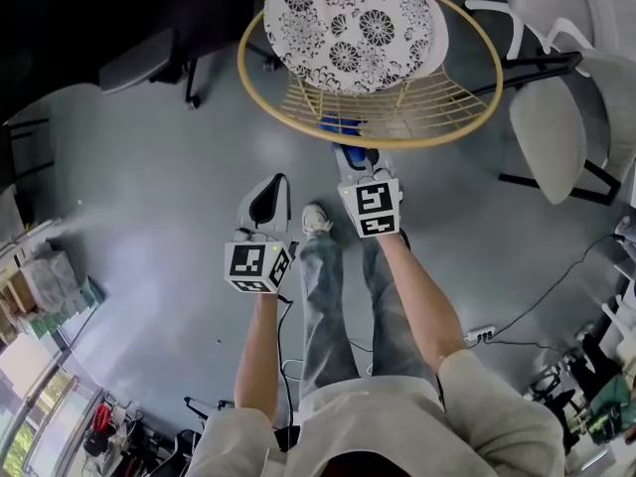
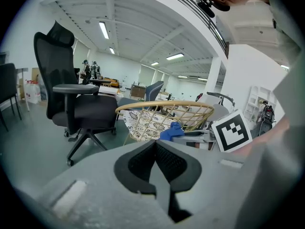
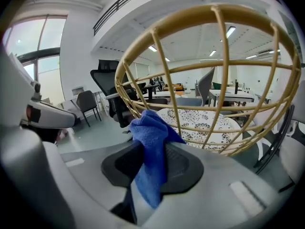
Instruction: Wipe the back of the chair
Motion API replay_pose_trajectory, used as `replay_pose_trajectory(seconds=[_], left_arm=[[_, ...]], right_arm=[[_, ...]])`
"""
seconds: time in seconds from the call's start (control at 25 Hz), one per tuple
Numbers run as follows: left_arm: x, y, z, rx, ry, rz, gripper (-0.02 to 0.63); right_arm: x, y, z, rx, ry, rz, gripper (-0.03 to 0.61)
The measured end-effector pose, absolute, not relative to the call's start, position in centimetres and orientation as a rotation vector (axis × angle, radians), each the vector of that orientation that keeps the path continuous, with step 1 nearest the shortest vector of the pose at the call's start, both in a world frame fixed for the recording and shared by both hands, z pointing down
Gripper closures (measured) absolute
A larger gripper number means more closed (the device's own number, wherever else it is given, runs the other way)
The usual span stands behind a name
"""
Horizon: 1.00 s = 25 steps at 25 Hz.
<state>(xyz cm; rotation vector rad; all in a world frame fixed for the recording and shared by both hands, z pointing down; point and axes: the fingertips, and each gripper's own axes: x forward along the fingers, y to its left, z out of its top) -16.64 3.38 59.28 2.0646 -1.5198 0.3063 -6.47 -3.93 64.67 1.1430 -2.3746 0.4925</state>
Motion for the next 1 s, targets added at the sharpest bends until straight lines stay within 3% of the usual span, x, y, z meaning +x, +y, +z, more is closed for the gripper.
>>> replay_pose_trajectory(seconds=[1.0], left_arm=[[-11.6,2.0,59.6,2.122,-1.44,0.334,0.611]], right_arm=[[1.3,-5.4,65.1,1.202,-2.315,0.444,0.472]])
